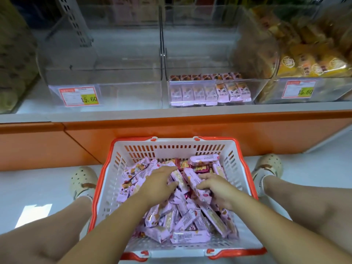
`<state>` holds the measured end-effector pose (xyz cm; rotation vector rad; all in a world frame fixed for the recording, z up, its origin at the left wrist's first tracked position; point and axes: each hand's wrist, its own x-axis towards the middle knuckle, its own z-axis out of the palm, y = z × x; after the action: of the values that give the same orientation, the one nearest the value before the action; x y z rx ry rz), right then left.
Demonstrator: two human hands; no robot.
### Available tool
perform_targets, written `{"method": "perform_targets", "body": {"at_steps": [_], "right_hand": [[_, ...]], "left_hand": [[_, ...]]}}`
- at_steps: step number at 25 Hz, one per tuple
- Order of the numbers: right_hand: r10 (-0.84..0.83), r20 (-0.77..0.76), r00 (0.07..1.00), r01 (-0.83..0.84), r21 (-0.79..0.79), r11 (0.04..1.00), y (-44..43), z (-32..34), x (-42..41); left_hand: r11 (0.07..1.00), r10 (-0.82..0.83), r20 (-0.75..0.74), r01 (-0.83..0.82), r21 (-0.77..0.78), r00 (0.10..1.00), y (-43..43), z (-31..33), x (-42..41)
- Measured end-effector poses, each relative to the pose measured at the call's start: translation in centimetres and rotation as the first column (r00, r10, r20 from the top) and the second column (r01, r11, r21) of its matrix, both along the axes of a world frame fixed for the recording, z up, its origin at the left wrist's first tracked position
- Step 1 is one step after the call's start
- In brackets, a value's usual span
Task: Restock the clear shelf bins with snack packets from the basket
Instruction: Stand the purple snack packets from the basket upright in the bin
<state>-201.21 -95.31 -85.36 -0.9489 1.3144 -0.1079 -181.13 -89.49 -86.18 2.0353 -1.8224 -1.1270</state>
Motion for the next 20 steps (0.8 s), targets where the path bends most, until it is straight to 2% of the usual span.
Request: {"method": "perform_targets", "body": {"at_steps": [1, 2, 3, 5, 6, 11, 13, 15, 17, 20], "right_hand": [[-0.098, 0.198, 0.975, 0.073, 0.131, 0.989, 0.2, 1.0, 0.0], [-0.192, 0.338, 0.921, 0.112, 0.243, 0.963, 0.2, 1.6, -0.1], [-0.236, 0.413, 0.879, 0.11, 0.306, 0.946, 0.2, 2.2, -0.2], [-0.253, 0.447, 0.858, 0.101, 0.336, 0.936, 0.1, 2.7, -0.4], [-0.249, 0.44, 0.863, 0.102, 0.33, 0.938, 0.0, 2.6, -0.5], [-0.184, 0.397, 0.899, 0.108, 0.207, 0.972, 0.2, 3.0, -0.3], [-0.241, 0.359, 0.902, 0.205, 0.135, 0.969, 0.0, 3.2, -0.5], [-0.316, 0.322, 0.893, 0.319, 0.045, 0.947, -0.6, 3.2, -0.8], [-0.334, 0.275, 0.901, 0.36, -0.048, 0.932, -0.9, 3.4, -0.9], [-0.312, 0.227, 0.923, 0.353, -0.174, 0.919, -0.5, 3.5, -0.5]], "left_hand": [[0.993, 0.107, -0.188, -0.095, 0.069, 0.976, -0.4, 0.5, -0.4], [0.967, 0.243, -0.378, -0.195, 0.161, 0.893, -0.8, 1.1, -0.7], [0.928, 0.37, -0.517, -0.278, 0.249, 0.772, -0.9, 1.6, -0.8], [0.858, 0.513, -0.655, -0.365, 0.362, 0.555, -1.0, 2.6, -0.8], [0.841, 0.537, -0.677, -0.385, 0.381, 0.503, -1.0, 2.9, -0.7], [0.812, 0.575, -0.653, -0.439, 0.384, 0.493, -0.8, 3.6, -0.7], [0.81, 0.582, -0.654, -0.409, 0.419, 0.483, -0.9, 3.5, -0.3], [0.831, 0.556, -0.646, -0.334, 0.445, 0.522, -0.8, 3.6, 0.1], [0.861, 0.501, -0.626, -0.267, 0.434, 0.598, -0.7, 3.7, -0.1], [0.88, 0.466, -0.643, -0.24, 0.411, 0.607, -0.4, 3.9, -1.1]]}}
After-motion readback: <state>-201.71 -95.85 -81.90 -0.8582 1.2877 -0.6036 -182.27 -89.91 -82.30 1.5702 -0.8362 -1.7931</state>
